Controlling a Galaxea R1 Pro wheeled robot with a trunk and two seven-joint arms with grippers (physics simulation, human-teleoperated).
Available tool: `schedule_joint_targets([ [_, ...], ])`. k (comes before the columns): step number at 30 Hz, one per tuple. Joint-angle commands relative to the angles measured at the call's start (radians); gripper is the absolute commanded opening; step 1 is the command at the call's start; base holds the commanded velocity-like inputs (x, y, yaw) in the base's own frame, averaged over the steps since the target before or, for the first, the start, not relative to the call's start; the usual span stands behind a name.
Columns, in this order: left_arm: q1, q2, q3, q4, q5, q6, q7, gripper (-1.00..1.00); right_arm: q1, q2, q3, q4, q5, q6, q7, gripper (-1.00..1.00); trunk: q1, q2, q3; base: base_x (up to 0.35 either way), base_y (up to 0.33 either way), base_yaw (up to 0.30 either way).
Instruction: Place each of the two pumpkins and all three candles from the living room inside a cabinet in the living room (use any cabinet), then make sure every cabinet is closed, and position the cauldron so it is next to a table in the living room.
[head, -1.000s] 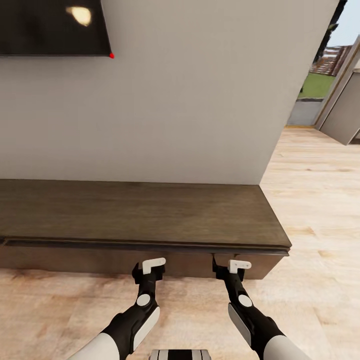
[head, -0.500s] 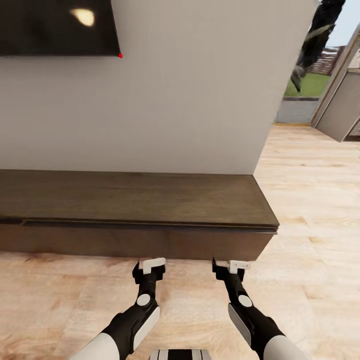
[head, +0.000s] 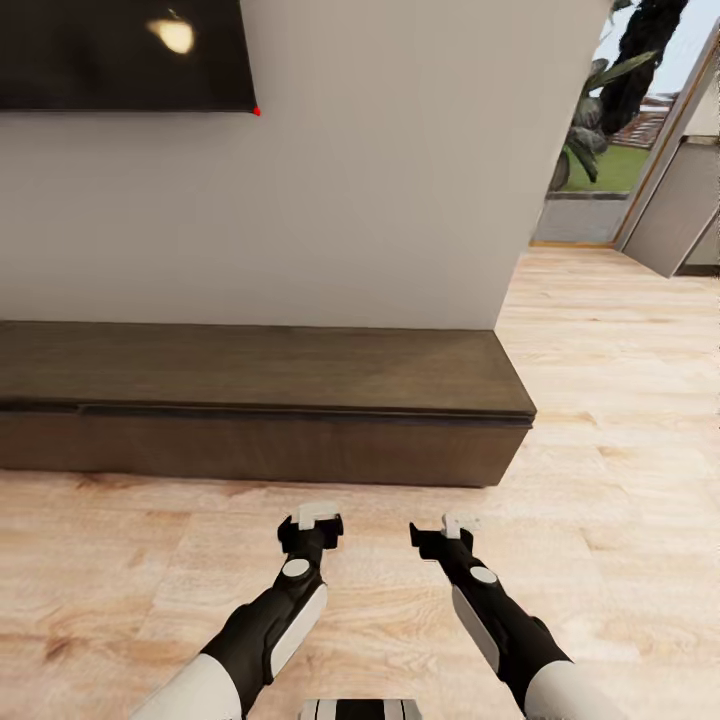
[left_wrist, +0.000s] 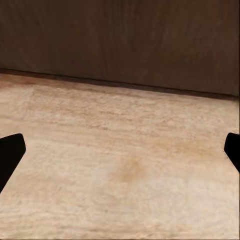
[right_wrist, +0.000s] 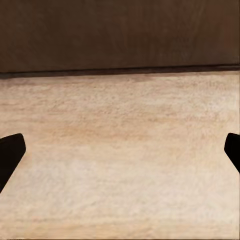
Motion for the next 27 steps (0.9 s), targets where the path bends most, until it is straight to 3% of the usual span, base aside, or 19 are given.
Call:
schedule_joint_targets([
  [1, -0.001, 0.001, -0.003, -0.027, 0.016, 0.048, 0.008, 1.0, 0.0, -0.002, 0.004, -0.05, -0.01, 0.073, -0.009, 1.0, -0.001, 0.0, -0.001, -0.25, 0.0, 0.0],
  [4, 0.0, 0.013, -0.002, -0.116, 0.068, 0.182, 0.009, 1.0, 0.0, -0.006, -0.024, -0.186, -0.009, 0.319, -0.012, 1.0, -0.001, 0.0, -0.001, -0.124, 0.0, 0.0],
  [6, 0.0, 0.035, -0.001, -0.199, 0.132, 0.302, 0.009, 1.0, 0.0, -0.007, -0.059, -0.258, -0.007, 0.443, -0.013, 1.0, -0.001, 0.0, -0.001, -0.039, 0.0, 0.0],
  [8, 0.001, 0.063, 0.006, -0.28, 0.215, 0.423, 0.009, 1.0, 0.0, -0.008, -0.081, -0.29, -0.006, 0.505, -0.014, 1.0, -0.001, 0.0, -0.001, -0.016, 0.0, 0.0],
  [12, 0.001, 0.113, 0.047, -0.366, 0.341, 0.57, 0.02, 1.0, 0.0, -0.008, -0.095, -0.306, -0.004, 0.548, -0.015, 1.0, -0.001, 0.0, -0.001, -0.006, 0.0, 0.0],
  [17, 0.001, 0.137, 0.125, -0.387, 0.388, 0.607, 0.083, 1.0, 0.0, -0.008, -0.1, -0.31, -0.004, 0.559, -0.017, 1.0, -0.001, 0.0, -0.001, 0.0, 0.0, 0.0],
  [20, 0.001, 0.14, 0.144, -0.397, 0.417, 0.618, 0.094, 1.0, 0.0, -0.008, -0.1, -0.314, -0.005, 0.567, -0.017, 1.0, -0.001, 0.0, -0.001, 0.0, 0.0, 0.0],
  [22, 0.001, 0.14, 0.154, -0.409, 0.431, 0.66, 0.096, 1.0, 0.0, -0.008, -0.101, -0.319, -0.005, 0.59, -0.017, 1.0, -0.001, 0.0, -0.001, 0.0, 0.0, 0.0],
  [25, 0.001, 0.139, 0.225, -0.422, 0.45, 0.757, 0.099, 1.0, 0.0, -0.007, -0.102, -0.356, -0.005, 0.654, -0.017, 1.0, -0.001, 0.0, -0.001, 0.0, 0.0, 0.0],
  [27, 0.001, 0.139, 0.254, -0.426, 0.453, 0.799, 0.1, 1.0, -0.001, -0.007, -0.102, -0.385, -0.005, 0.685, -0.017, 1.0, -0.001, 0.0, -0.001, 0.0, 0.0, 0.0],
])
